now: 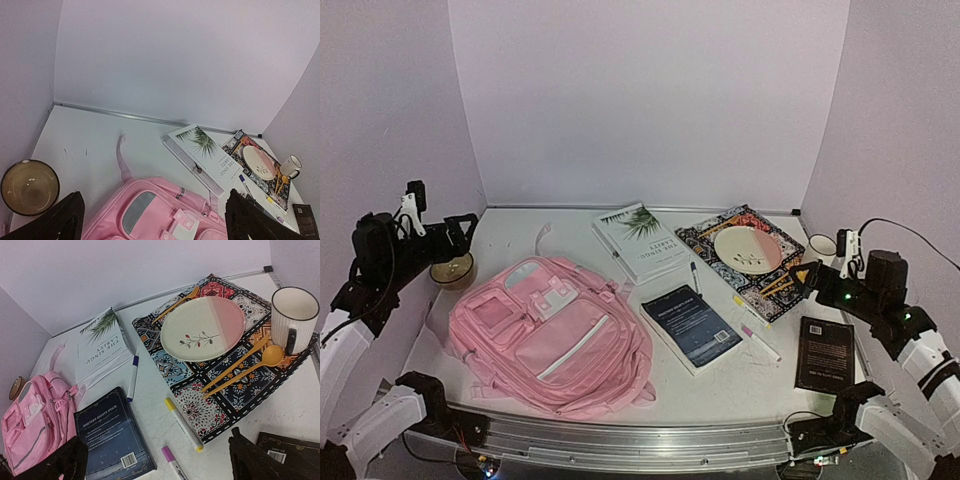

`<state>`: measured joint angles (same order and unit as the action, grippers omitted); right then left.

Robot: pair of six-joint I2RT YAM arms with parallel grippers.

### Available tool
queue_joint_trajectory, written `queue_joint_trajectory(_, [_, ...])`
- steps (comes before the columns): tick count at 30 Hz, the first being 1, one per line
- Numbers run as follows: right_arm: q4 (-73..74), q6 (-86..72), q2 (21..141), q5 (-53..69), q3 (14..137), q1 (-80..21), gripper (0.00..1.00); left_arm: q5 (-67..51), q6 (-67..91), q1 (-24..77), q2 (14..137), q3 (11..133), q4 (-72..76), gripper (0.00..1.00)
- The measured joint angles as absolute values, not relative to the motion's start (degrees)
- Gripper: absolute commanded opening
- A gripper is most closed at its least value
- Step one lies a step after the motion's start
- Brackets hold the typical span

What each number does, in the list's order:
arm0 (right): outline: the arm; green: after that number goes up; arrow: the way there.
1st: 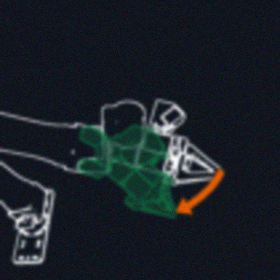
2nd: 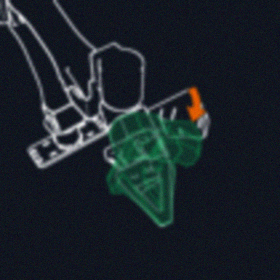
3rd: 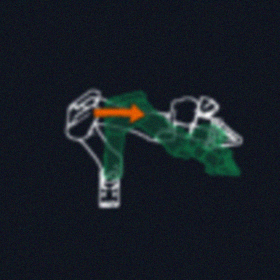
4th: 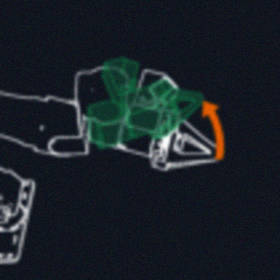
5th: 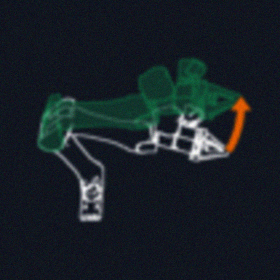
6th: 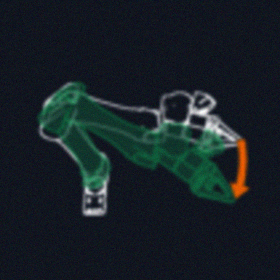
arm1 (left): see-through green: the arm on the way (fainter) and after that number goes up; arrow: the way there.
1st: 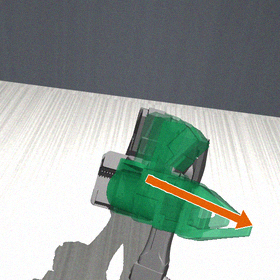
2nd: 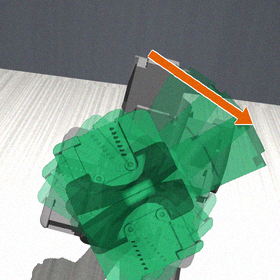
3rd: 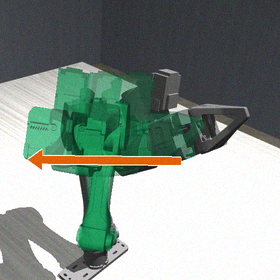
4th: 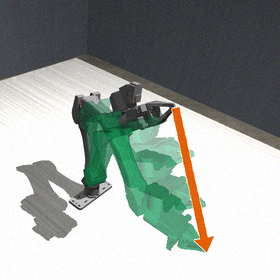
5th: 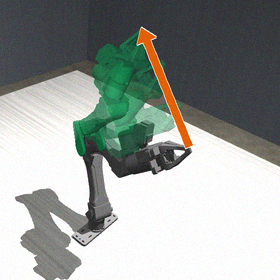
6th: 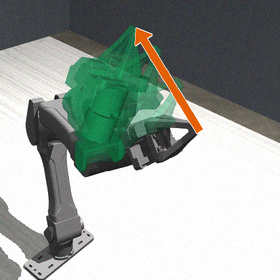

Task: Pack the student bag
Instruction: Pick up the student bag from the corner of the board.

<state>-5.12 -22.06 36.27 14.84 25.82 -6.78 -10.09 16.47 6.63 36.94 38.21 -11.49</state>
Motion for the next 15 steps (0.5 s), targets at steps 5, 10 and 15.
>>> queue_joint_trajectory(5, [-8.0, -24.0, 43.1, 16.5, 25.9, -10.2, 0.98, -14.9, 17.9, 6.6, 46.8, 39.0, -13.0, 0.99])
queue_joint_trajectory(10, [-10.1, -25.9, 52.3, 15.1, 28.0, -20.4, 0.98, -16.2, 19.6, 8.4, 51.8, 39.2, -16.8, 0.99])
queue_joint_trajectory(15, [-13.7, -28.8, 60.5, 13.9, 31.2, -27.3, 0.98, -13.0, 21.5, 14.8, 54.2, 41.1, -19.5, 0.99])
